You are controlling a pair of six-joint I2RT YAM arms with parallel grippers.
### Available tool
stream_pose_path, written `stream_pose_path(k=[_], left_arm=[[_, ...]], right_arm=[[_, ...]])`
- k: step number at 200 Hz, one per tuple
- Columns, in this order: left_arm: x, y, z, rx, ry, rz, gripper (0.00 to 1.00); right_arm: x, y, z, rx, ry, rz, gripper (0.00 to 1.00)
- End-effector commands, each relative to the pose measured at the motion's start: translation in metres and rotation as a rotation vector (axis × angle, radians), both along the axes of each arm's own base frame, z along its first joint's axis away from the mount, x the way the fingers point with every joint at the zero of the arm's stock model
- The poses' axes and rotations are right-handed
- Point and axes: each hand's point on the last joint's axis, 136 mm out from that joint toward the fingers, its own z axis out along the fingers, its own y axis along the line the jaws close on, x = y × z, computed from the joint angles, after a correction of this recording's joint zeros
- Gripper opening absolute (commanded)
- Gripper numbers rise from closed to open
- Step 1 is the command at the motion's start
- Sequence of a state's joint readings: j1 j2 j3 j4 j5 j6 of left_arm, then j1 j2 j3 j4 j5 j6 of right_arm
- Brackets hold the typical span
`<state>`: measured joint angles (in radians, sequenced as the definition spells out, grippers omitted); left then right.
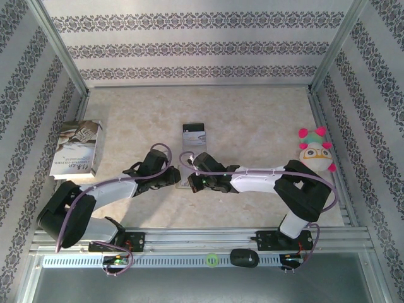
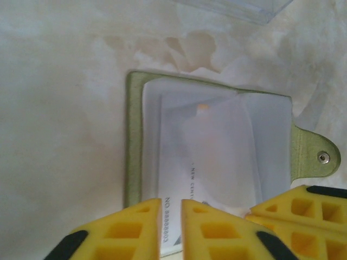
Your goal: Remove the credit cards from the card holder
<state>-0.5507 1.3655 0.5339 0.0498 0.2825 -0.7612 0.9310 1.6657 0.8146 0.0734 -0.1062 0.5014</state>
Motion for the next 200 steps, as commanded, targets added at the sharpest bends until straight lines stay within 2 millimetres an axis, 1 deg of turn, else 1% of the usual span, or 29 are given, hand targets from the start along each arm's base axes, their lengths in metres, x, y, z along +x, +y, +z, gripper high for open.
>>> stream_pose_path(k=[1, 24, 50, 82, 102, 124, 134, 146, 153, 161, 169, 179, 183, 195, 200], left_arm=[[0.013, -0.014, 0.010, -0.011, -0.057, -0.014, 0.13], [0.014, -0.020, 0.007, -0.007, -0.047, -0.018, 0.12], [0.014, -0.022, 0.002, 0.009, -0.040, -0.016, 0.09], [0.011, -0.028, -0.005, 0.017, -0.019, -0.027, 0.03], [0.006, -0.028, -0.014, 0.037, 0.013, -0.030, 0.01], [0.002, -0.031, -0.021, 0.038, 0.040, -0.039, 0.00], [0.001, -0.031, -0.021, 0.040, 0.044, -0.044, 0.00], [0.000, -0.031, -0.019, 0.040, 0.040, -0.048, 0.00], [0.000, -0.031, -0.018, 0.039, 0.038, -0.051, 0.00], [0.000, -0.032, -0.016, 0.036, 0.034, -0.054, 0.00], [0.000, -0.033, -0.016, 0.033, 0.033, -0.057, 0.00], [0.000, -0.034, -0.016, 0.028, 0.036, -0.061, 0.00], [0.000, -0.035, -0.015, 0.026, 0.034, -0.064, 0.00], [-0.001, -0.036, -0.015, 0.024, 0.034, -0.070, 0.00], [-0.001, -0.037, -0.015, 0.023, 0.033, -0.072, 0.00]], right_arm=[[0.005, -0.001, 0.015, 0.067, -0.015, -0.053, 0.00], [0.008, -0.007, 0.018, 0.070, -0.032, -0.087, 0.00], [0.010, -0.009, 0.020, 0.081, -0.041, -0.112, 0.00], [0.014, -0.018, 0.020, 0.070, -0.052, -0.168, 0.00], [0.017, -0.030, 0.020, 0.048, -0.062, -0.228, 0.00], [0.019, -0.049, 0.014, -0.009, -0.055, -0.319, 0.00], [0.019, -0.061, 0.012, -0.039, -0.055, -0.366, 0.08], [0.019, -0.073, 0.014, -0.054, -0.064, -0.414, 0.23], [0.019, -0.080, 0.016, -0.060, -0.073, -0.440, 0.29], [0.020, -0.090, 0.020, -0.074, -0.089, -0.477, 0.33], [0.021, -0.095, 0.028, -0.063, -0.111, -0.494, 0.34], [0.022, -0.093, 0.041, -0.018, -0.131, -0.474, 0.35], [0.023, -0.087, 0.048, 0.018, -0.138, -0.444, 0.36], [0.018, -0.059, 0.066, 0.128, -0.105, -0.287, 0.35], [0.014, -0.051, 0.069, 0.142, -0.082, -0.239, 0.35]])
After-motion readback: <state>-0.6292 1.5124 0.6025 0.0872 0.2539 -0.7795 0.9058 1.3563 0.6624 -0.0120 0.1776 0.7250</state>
